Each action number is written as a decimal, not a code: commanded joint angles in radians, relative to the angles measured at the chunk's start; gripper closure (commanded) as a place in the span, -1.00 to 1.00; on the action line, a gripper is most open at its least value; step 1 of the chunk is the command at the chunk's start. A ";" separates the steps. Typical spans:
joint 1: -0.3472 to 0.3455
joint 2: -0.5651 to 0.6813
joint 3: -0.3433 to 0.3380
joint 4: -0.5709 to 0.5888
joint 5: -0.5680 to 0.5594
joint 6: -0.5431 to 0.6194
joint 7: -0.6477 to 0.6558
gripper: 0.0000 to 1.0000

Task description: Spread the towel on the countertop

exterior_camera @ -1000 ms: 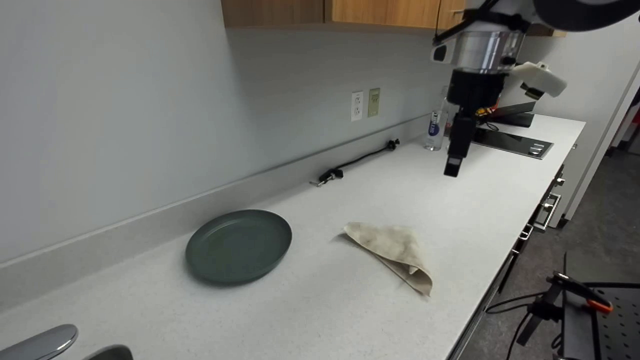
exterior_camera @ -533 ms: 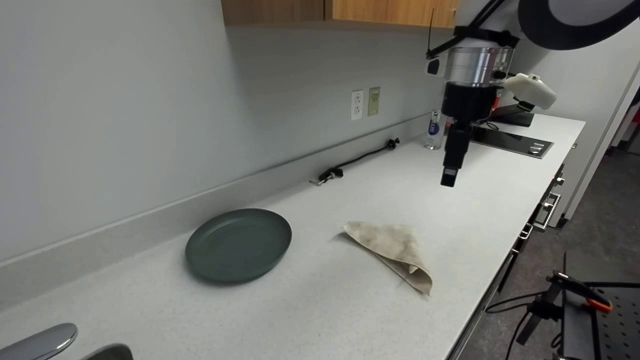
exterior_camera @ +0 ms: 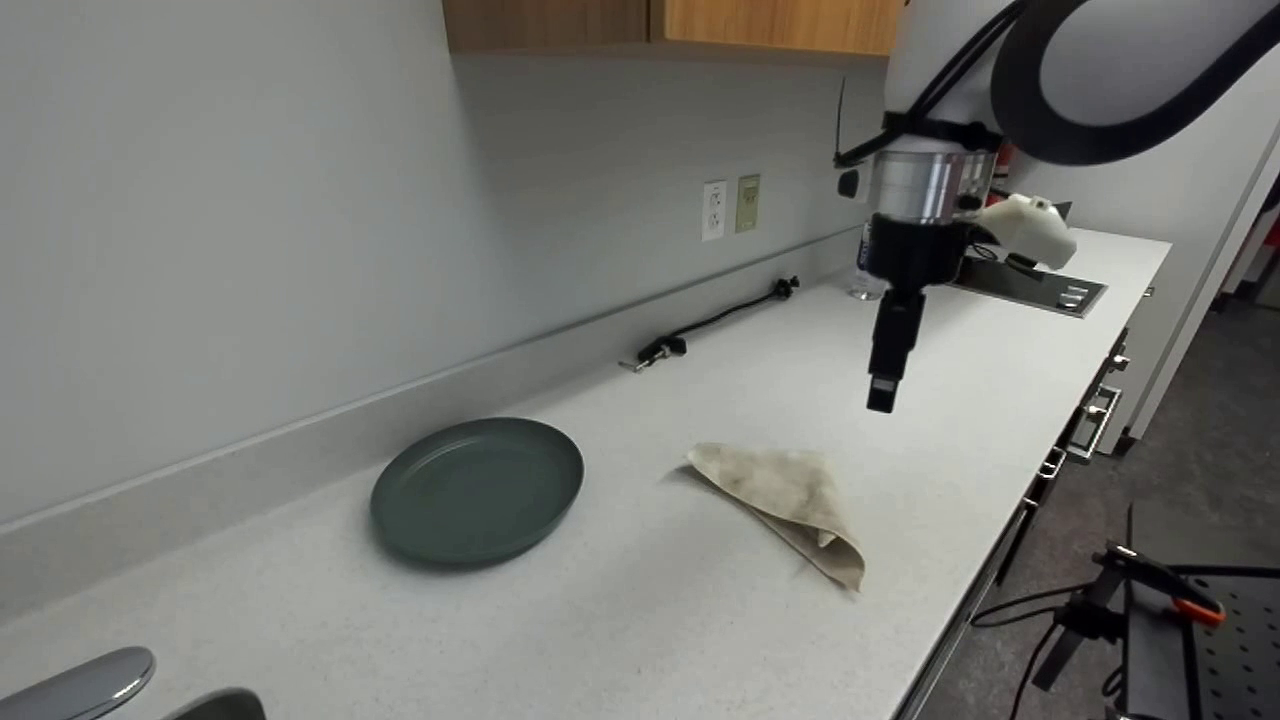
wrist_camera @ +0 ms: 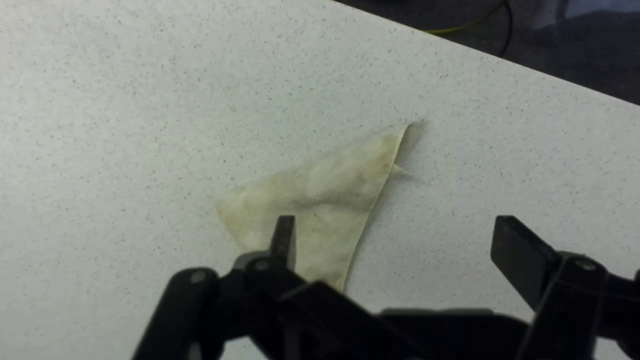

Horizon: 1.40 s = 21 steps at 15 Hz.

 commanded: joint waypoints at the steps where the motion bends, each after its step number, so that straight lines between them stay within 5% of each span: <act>1: 0.005 0.111 0.016 -0.010 0.006 0.155 0.033 -1.00; 10: 0.015 0.279 0.040 -0.024 -0.009 0.365 0.119 -1.00; 21: 0.036 0.441 0.031 0.078 -0.111 0.358 0.088 -1.00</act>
